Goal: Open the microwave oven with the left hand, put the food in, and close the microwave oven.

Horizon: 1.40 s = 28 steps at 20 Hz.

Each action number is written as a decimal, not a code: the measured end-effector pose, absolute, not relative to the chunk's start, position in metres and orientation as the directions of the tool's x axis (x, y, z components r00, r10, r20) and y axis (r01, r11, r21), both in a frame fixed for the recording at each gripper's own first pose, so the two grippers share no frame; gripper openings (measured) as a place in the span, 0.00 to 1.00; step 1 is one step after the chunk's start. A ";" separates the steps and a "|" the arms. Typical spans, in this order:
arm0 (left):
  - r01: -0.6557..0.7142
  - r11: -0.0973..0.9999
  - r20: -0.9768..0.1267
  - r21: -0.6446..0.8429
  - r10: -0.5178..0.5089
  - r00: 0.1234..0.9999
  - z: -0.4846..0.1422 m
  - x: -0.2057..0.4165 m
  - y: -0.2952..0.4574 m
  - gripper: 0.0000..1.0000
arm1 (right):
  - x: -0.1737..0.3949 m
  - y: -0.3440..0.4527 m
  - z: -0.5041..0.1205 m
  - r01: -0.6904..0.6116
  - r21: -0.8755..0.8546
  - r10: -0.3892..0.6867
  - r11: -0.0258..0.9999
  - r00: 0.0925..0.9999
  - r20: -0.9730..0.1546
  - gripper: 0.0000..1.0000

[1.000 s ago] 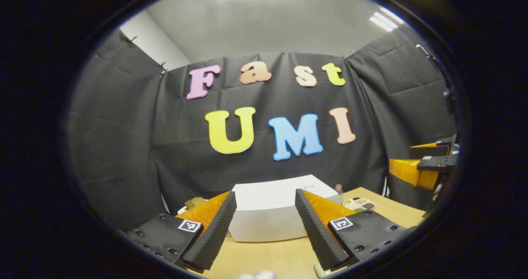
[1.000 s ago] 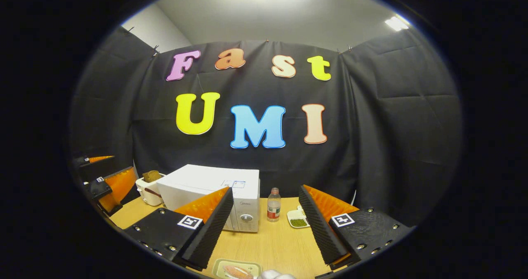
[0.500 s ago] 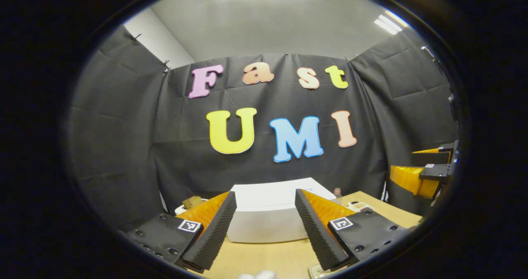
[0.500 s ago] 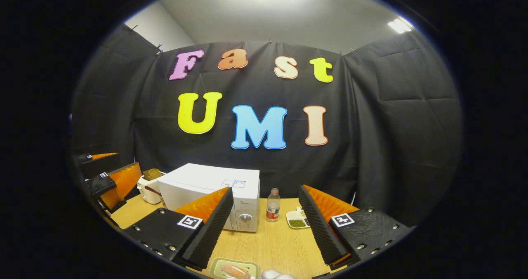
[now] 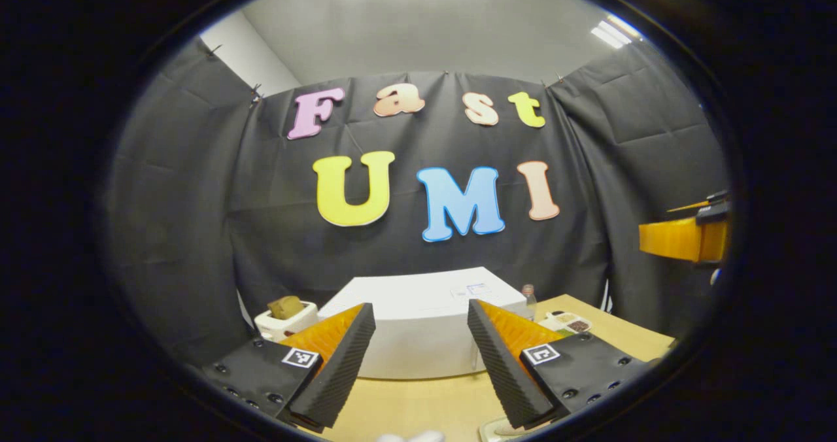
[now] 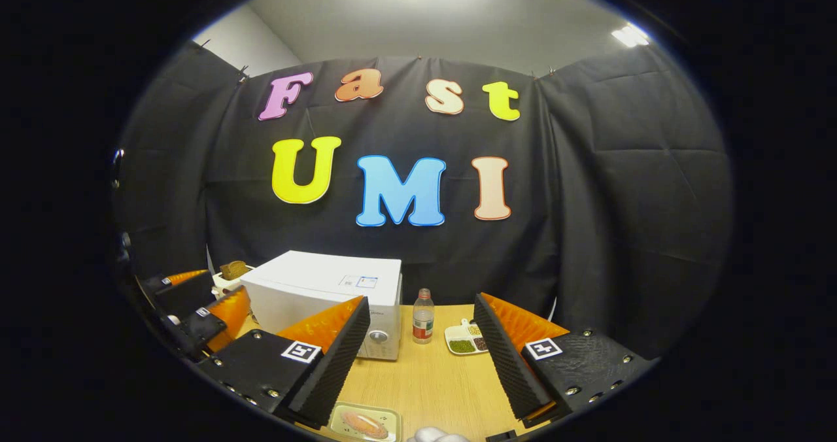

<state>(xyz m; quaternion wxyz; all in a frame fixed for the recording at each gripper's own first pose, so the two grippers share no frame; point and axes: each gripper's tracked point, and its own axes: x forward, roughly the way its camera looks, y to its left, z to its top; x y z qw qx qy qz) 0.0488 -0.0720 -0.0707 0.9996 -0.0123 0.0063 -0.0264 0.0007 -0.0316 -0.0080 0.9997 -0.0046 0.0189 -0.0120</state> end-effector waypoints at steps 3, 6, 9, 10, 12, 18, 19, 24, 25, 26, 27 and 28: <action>0.069 0.997 -0.030 0.014 -0.069 0.997 -0.115 0.087 -0.106 1.00 | 0.005 -0.046 -0.013 0.042 -0.007 -0.042 0.999 0.997 -0.065 0.98; 0.105 0.994 -0.084 0.011 -0.103 0.991 -0.173 0.126 -0.148 1.00 | 0.010 -0.057 -0.020 0.066 -0.002 -0.066 0.998 0.994 -0.085 0.98; 0.117 0.993 -0.117 -0.023 -0.119 0.986 -0.216 0.164 -0.177 0.95 | 0.019 -0.065 -0.035 0.083 -0.009 -0.083 0.997 0.990 -0.112 0.98; 0.110 0.993 -0.122 -0.030 -0.113 0.986 -0.226 0.177 -0.183 0.96 | 0.023 -0.068 -0.041 0.089 -0.014 -0.090 0.996 0.988 -0.125 0.98; 0.099 0.995 -0.117 -0.032 -0.102 0.988 -0.239 0.202 -0.191 1.00 | 0.029 -0.071 -0.051 0.097 -0.021 -0.099 0.995 0.984 -0.146 0.98; 0.106 0.991 -0.114 -0.087 -0.115 0.987 -0.257 0.223 -0.201 1.00 | 0.038 -0.068 -0.066 0.095 -0.065 -0.105 0.993 0.980 -0.171 0.98; 0.095 0.992 -0.113 -0.087 -0.105 0.988 -0.257 0.224 -0.196 0.97 | 0.038 -0.066 -0.066 0.092 -0.068 -0.102 0.993 0.980 -0.168 0.98; 0.143 0.984 -0.129 -0.104 -0.156 0.979 -0.266 0.228 -0.200 0.58 | 0.039 -0.066 -0.070 0.089 -0.092 -0.104 0.992 0.978 -0.178 0.98; 0.146 0.985 -0.125 -0.094 -0.157 0.980 -0.265 0.230 -0.199 0.46 | 0.039 -0.066 -0.072 0.087 -0.092 -0.103 0.992 0.978 -0.183 0.98; 0.140 0.986 -0.127 -0.094 -0.152 0.980 -0.266 0.228 -0.198 0.35 | 0.039 -0.065 -0.073 0.089 -0.091 -0.104 0.992 0.977 -0.188 0.98; 0.136 0.985 -0.122 -0.106 -0.148 0.981 -0.266 0.229 -0.198 0.35 | 0.039 -0.065 -0.075 0.085 -0.089 -0.101 0.992 0.976 -0.194 0.98; 0.138 0.985 -0.119 -0.107 -0.151 0.981 -0.264 0.228 -0.197 0.31 | 0.038 -0.064 -0.076 0.085 -0.089 -0.102 0.992 0.975 -0.198 0.98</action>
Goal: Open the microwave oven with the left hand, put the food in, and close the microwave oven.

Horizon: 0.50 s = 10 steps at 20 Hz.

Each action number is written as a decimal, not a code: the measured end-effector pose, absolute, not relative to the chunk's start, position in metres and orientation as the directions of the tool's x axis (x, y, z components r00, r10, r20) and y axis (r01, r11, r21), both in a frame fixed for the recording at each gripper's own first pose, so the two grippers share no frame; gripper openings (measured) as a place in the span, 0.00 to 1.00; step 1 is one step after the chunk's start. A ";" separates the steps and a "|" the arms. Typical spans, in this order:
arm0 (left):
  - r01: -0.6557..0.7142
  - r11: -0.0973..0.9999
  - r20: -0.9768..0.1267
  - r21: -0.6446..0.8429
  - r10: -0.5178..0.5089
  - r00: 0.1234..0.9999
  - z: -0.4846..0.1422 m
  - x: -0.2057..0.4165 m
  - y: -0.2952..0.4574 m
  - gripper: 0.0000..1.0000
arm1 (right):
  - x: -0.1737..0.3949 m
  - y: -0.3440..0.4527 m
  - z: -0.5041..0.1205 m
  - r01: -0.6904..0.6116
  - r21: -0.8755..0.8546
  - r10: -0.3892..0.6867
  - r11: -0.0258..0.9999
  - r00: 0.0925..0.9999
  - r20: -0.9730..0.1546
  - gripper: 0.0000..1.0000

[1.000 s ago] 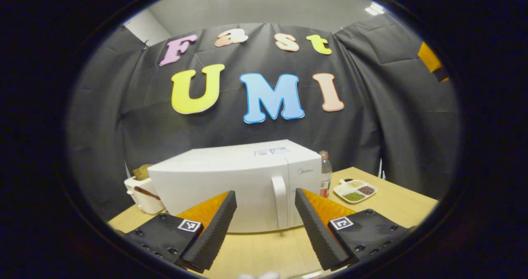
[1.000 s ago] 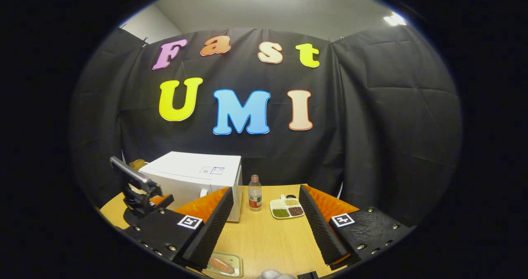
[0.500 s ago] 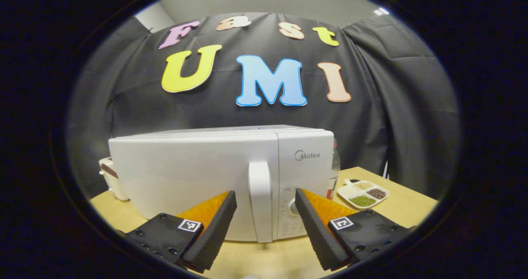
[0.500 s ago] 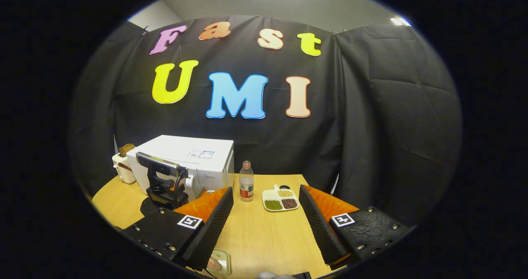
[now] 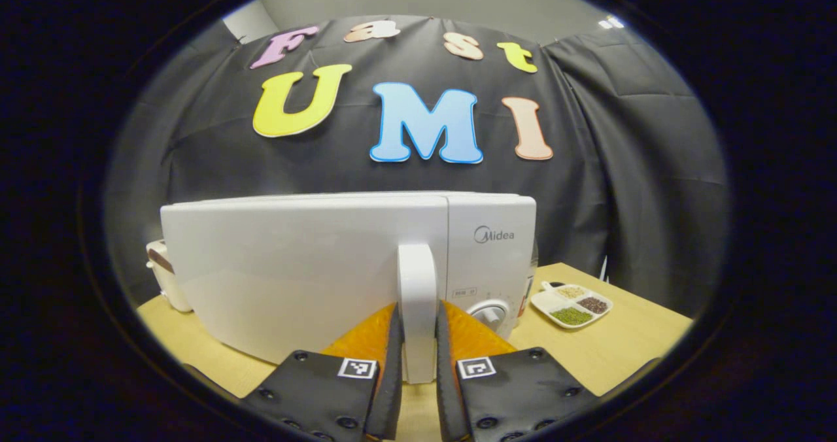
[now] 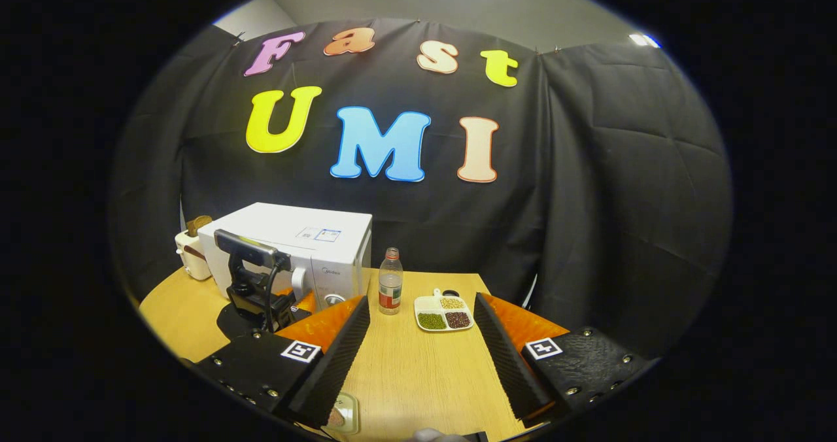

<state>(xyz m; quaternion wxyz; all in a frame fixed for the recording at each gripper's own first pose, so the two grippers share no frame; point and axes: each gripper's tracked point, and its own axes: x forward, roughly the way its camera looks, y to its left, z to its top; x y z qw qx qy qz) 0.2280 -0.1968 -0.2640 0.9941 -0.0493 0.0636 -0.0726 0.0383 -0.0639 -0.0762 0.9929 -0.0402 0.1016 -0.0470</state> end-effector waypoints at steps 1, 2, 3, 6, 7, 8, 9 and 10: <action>0.138 0.985 -0.122 -0.107 -0.151 0.981 -0.265 0.228 -0.197 0.29 | 0.037 -0.063 -0.077 0.082 -0.089 -0.098 0.993 0.974 -0.203 0.98; 0.136 0.985 -0.120 -0.108 -0.148 0.982 -0.263 0.228 -0.198 0.29 | 0.036 -0.062 -0.077 0.079 -0.089 -0.096 0.993 0.975 -0.203 0.98; 0.136 0.985 -0.123 -0.105 -0.149 0.981 -0.264 0.227 -0.197 0.29 | 0.035 -0.061 -0.077 0.077 -0.091 -0.094 0.993 0.975 -0.203 0.98; 0.161 0.979 -0.133 -0.123 -0.177 0.975 -0.264 0.224 -0.196 0.28 | 0.030 -0.058 -0.078 0.064 -0.092 -0.082 0.994 0.975 -0.206 0.98; 0.167 0.977 -0.136 -0.136 -0.185 0.973 -0.264 0.222 -0.195 0.27 | 0.028 -0.058 -0.076 0.065 -0.094 -0.083 0.993 0.976 -0.204 0.98; 0.175 0.973 -0.135 -0.149 -0.195 0.971 -0.263 0.220 -0.195 0.28 | 0.027 -0.057 -0.076 0.062 -0.093 -0.080 0.994 0.976 -0.204 0.98; 0.182 0.971 -0.137 -0.157 -0.204 0.969 -0.262 0.216 -0.194 0.28 | 0.027 -0.056 -0.076 0.058 -0.091 -0.075 0.994 0.976 -0.204 0.98; 0.192 0.969 -0.134 -0.158 -0.213 0.968 -0.262 0.214 -0.194 0.28 | 0.025 -0.056 -0.077 0.057 -0.091 -0.075 0.994 0.976 -0.206 0.98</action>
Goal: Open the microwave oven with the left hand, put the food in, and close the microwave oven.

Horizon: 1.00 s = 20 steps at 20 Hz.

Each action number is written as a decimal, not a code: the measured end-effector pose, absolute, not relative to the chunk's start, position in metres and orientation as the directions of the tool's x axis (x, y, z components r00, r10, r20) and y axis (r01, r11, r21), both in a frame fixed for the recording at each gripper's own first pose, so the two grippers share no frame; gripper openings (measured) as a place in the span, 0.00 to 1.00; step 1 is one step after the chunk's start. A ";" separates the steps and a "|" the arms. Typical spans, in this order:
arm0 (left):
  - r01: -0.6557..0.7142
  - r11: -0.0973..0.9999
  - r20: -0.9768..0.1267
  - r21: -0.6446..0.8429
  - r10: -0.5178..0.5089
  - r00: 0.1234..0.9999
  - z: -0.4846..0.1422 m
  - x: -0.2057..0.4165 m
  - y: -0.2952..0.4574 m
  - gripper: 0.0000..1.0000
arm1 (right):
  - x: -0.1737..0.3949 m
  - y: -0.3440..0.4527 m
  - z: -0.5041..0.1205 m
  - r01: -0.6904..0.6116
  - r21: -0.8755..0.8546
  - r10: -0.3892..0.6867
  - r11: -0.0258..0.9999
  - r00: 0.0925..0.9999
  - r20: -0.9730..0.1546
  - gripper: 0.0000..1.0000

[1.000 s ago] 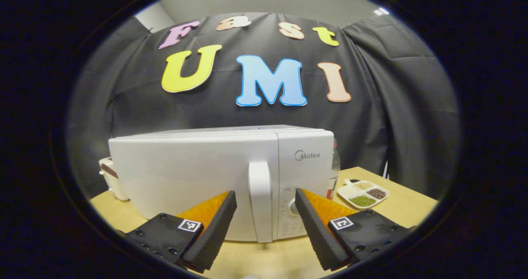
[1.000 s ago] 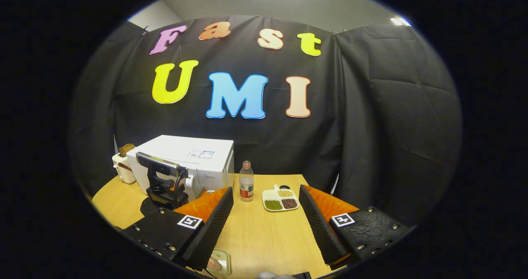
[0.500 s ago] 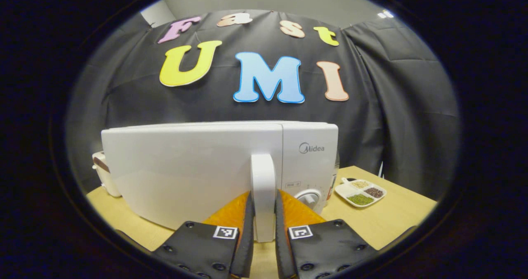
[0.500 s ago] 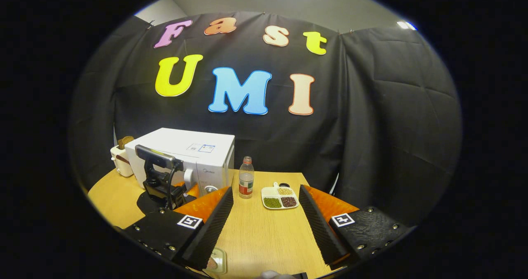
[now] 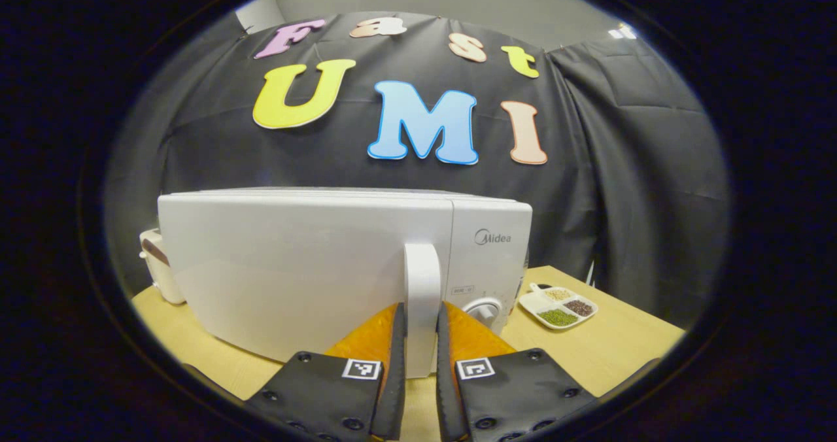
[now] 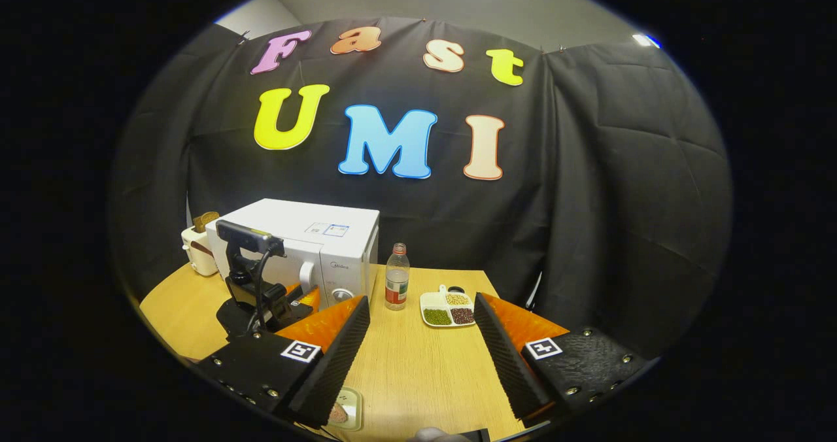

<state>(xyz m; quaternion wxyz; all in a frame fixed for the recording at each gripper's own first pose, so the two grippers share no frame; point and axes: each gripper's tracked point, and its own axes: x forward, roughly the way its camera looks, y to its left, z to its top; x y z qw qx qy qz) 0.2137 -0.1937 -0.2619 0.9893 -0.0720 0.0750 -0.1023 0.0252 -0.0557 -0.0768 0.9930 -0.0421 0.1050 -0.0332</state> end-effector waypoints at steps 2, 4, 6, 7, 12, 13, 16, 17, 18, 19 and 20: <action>0.197 0.968 -0.130 -0.154 -0.218 0.967 -0.262 0.212 -0.193 0.27 | 0.024 -0.053 -0.077 0.045 -0.087 -0.063 0.995 0.976 -0.211 0.98; 0.177 0.973 -0.134 -0.147 -0.197 0.971 -0.263 0.212 -0.193 0.25 | 0.022 -0.055 -0.077 0.044 -0.102 -0.065 0.994 0.976 -0.207 0.98; 0.167 0.976 -0.122 -0.139 -0.185 0.975 -0.262 0.212 -0.193 0.24 | 0.020 -0.054 -0.075 0.036 -0.119 -0.060 0.992 0.977 -0.204 0.98; 0.167 0.975 -0.118 -0.146 -0.185 0.976 -0.261 0.213 -0.193 0.24 | 0.018 -0.056 -0.075 0.035 -0.129 -0.061 0.991 0.978 -0.201 0.98; 0.174 0.972 -0.166 -0.160 -0.200 0.966 -0.269 0.195 -0.191 0.19 | 0.016 -0.056 -0.086 0.028 -0.111 -0.053 0.993 0.972 -0.230 0.98; 0.188 0.975 -0.118 -0.121 -0.202 0.972 -0.262 0.187 -0.190 0.19 | 0.015 -0.056 -0.087 0.023 -0.105 -0.048 0.994 0.971 -0.234 0.98; 0.211 0.970 -0.110 -0.124 -0.225 0.968 -0.259 0.156 -0.177 0.19 | 0.013 -0.050 -0.086 0.014 -0.099 -0.036 0.995 0.974 -0.226 0.98; 0.215 0.967 -0.119 -0.139 -0.232 0.965 -0.262 0.138 -0.170 0.19 | 0.013 -0.046 -0.091 0.005 -0.096 -0.027 0.995 0.972 -0.232 0.98; 0.225 0.966 -0.109 -0.124 -0.238 0.965 -0.260 0.125 -0.165 0.20 | 0.013 -0.040 -0.094 -0.010 -0.090 -0.012 0.996 0.970 -0.242 0.98; 0.237 0.966 -0.102 -0.101 -0.247 0.964 -0.261 0.105 -0.156 0.23 | 0.011 -0.034 -0.096 -0.024 -0.083 0.003 0.996 0.969 -0.249 0.98; 0.248 0.965 -0.096 -0.086 -0.256 0.962 -0.258 0.091 -0.149 0.27 | 0.009 -0.028 -0.095 -0.032 -0.074 0.012 0.997 0.968 -0.249 0.98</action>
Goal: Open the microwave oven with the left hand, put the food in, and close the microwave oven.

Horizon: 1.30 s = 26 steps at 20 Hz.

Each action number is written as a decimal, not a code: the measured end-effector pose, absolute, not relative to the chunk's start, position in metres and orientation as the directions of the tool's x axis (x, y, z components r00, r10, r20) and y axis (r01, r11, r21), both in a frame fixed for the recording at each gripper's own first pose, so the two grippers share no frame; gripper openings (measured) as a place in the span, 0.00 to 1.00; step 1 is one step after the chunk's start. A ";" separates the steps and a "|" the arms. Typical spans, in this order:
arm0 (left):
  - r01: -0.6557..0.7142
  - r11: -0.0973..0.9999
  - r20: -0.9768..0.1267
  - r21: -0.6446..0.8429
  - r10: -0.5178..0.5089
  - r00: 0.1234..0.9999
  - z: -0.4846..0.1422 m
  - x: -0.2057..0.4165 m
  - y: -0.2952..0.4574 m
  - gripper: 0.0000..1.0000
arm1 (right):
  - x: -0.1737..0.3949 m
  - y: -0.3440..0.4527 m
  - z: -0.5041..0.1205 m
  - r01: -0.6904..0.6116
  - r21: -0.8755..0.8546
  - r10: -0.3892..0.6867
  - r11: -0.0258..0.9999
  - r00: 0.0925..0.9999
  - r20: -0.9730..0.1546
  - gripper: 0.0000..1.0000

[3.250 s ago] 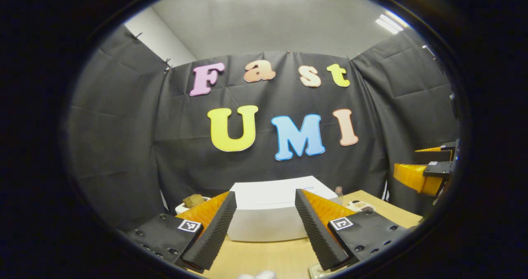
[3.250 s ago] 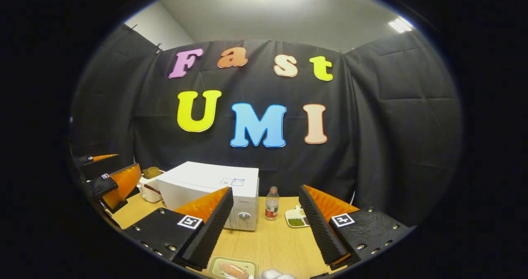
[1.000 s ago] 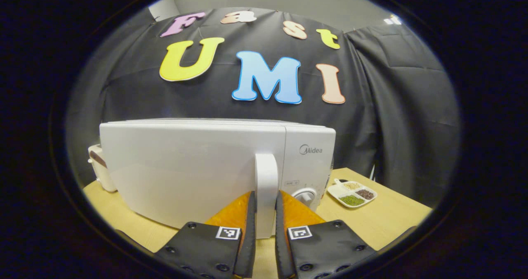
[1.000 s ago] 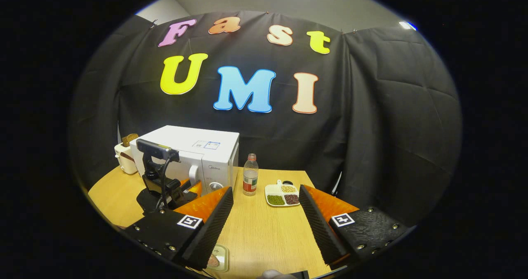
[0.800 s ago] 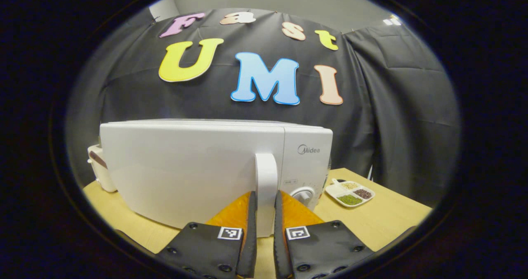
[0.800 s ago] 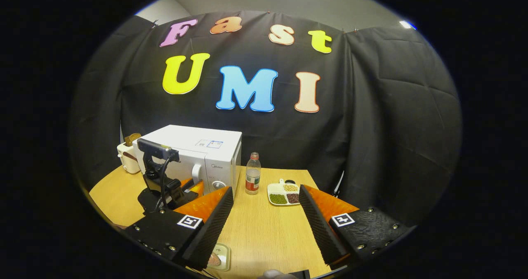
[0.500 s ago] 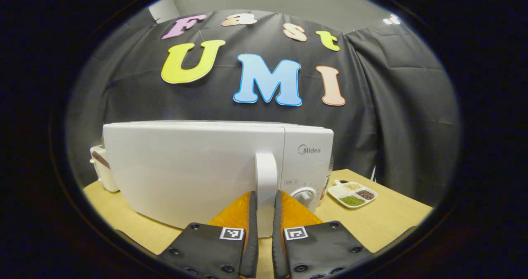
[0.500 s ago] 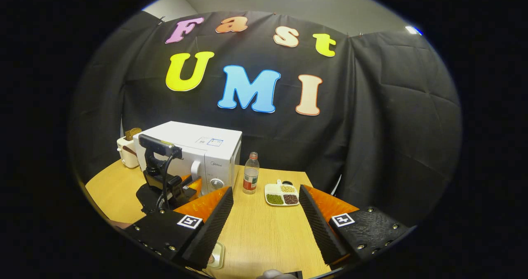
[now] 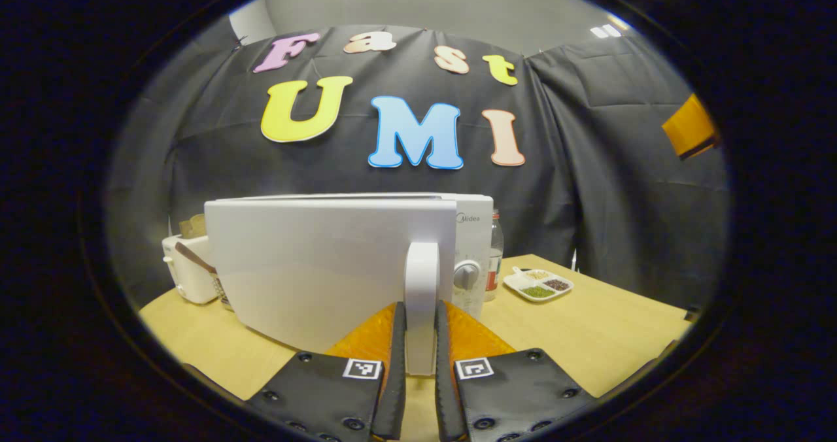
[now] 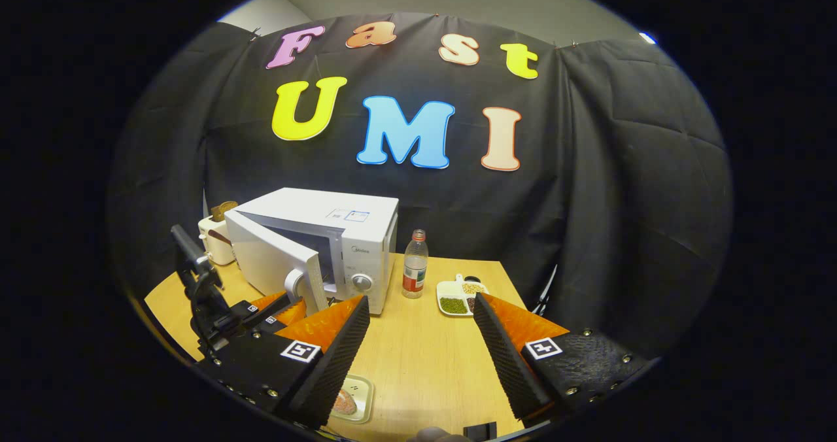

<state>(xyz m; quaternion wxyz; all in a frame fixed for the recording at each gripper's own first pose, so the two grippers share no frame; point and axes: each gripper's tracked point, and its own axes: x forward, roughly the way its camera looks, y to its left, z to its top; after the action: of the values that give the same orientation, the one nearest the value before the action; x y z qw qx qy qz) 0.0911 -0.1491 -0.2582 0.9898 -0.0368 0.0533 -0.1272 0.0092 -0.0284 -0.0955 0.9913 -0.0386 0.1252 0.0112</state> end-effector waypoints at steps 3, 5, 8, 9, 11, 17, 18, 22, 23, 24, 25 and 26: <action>0.251 0.967 -0.120 -0.041 -0.254 0.960 -0.263 0.050 -0.115 0.33 | 0.004 -0.008 -0.096 -0.073 -0.069 0.053 0.995 0.967 -0.249 0.98; 0.225 0.974 -0.149 -0.009 -0.224 0.963 -0.265 0.034 -0.088 0.46 | 0.001 0.008 -0.093 -0.103 -0.072 0.083 0.992 0.966 -0.246 0.98; 0.173 0.985 -0.191 0.000 -0.170 0.967 -0.269 0.008 -0.057 0.63 | -0.005 0.032 -0.089 -0.151 -0.085 0.128 0.985 0.964 -0.234 0.98; 0.157 0.988 -0.200 -0.006 -0.155 0.967 -0.269 0.000 -0.046 0.66 | -0.007 0.039 -0.090 -0.167 -0.087 0.143 0.982 0.962 -0.234 0.98; 0.128 0.992 -0.217 0.004 -0.124 0.968 -0.272 -0.014 -0.025 0.70 | -0.011 0.052 -0.091 -0.198 -0.085 0.174 0.976 0.956 -0.236 0.98; -0.032 0.999 -0.260 0.022 0.036 0.965 -0.276 -0.045 0.058 0.63 | -0.011 0.086 -0.095 -0.269 -0.066 0.245 0.961 0.937 -0.249 0.98; -0.057 0.998 -0.266 0.028 0.062 0.962 -0.277 -0.051 0.070 0.63 | -0.011 0.092 -0.095 -0.281 -0.061 0.258 0.958 0.934 -0.248 0.98; -0.150 0.988 -0.281 0.022 0.150 0.948 -0.281 -0.068 0.123 0.63 | -0.009 0.114 -0.093 -0.328 -0.076 0.301 0.942 0.922 -0.243 0.98; -0.162 0.987 -0.287 0.003 0.156 0.945 -0.284 -0.070 0.131 0.70 | -0.008 0.119 -0.094 -0.340 -0.075 0.313 0.938 0.918 -0.241 0.98; -0.164 0.986 -0.291 -0.014 0.153 0.944 -0.283 -0.072 0.136 0.70 | -0.007 0.123 -0.094 -0.348 -0.077 0.321 0.934 0.916 -0.241 0.98; -0.167 0.986 -0.297 -0.022 0.153 0.943 -0.284 -0.073 0.141 0.71 | -0.006 0.127 -0.094 -0.355 -0.079 0.328 0.931 0.914 -0.239 0.98; -0.171 0.985 -0.301 -0.027 0.155 0.941 -0.285 -0.074 0.146 0.71 | -0.005 0.129 -0.093 -0.362 -0.079 0.335 0.929 0.911 -0.239 0.98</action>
<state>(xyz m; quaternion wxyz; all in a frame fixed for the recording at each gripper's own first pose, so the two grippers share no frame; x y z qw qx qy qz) -0.0744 0.1459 -0.2850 0.9848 -0.0262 0.1507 0.0826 -0.0053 0.1295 -0.0932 0.9757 -0.0611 0.1115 0.1785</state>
